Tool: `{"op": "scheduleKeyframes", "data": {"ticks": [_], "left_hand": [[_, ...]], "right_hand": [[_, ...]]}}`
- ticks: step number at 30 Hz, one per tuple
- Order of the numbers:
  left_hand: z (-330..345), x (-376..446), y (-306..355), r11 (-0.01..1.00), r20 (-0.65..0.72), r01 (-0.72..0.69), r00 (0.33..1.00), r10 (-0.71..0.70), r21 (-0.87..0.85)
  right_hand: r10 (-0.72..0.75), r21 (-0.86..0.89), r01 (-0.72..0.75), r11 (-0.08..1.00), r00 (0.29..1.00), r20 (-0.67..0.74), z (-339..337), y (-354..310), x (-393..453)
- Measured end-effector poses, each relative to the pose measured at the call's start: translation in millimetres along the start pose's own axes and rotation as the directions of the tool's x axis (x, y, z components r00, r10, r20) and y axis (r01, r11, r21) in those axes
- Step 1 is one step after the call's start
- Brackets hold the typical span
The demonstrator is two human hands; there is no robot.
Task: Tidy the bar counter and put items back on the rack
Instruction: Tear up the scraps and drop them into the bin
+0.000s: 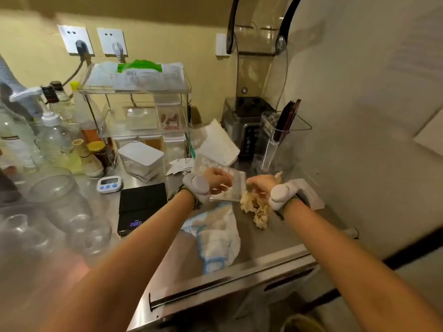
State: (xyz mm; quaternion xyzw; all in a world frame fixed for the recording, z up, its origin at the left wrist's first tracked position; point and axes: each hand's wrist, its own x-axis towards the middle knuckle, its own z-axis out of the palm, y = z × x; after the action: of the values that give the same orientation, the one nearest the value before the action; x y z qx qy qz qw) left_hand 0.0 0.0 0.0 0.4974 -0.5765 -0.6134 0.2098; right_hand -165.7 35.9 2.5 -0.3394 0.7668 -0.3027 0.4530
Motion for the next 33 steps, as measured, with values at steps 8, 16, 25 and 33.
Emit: {"op": "scheduleKeyframes", "data": {"ticks": [8,16,25,33], "left_hand": [[65,19,-19,0.986,0.032,0.167,0.985,-0.168,0.015],[111,33,-44,0.95,0.054,0.245,0.964,-0.26,0.196],[132,33,-53,0.966,-0.027,0.257,0.966,-0.257,0.035],[138,30,-25,0.988,-0.076,0.15,0.985,-0.152,-0.036]], "right_hand": [[-0.013,-0.194,0.018,0.981,1.0,0.028,-32,76,51],[0.163,0.074,-0.17,0.983,0.982,0.09,-22,73,11],[0.11,0.122,-0.121,0.985,0.989,0.099,-32,85,10],[0.076,0.318,-0.102,0.942,0.993,0.094,-56,83,5]]}}
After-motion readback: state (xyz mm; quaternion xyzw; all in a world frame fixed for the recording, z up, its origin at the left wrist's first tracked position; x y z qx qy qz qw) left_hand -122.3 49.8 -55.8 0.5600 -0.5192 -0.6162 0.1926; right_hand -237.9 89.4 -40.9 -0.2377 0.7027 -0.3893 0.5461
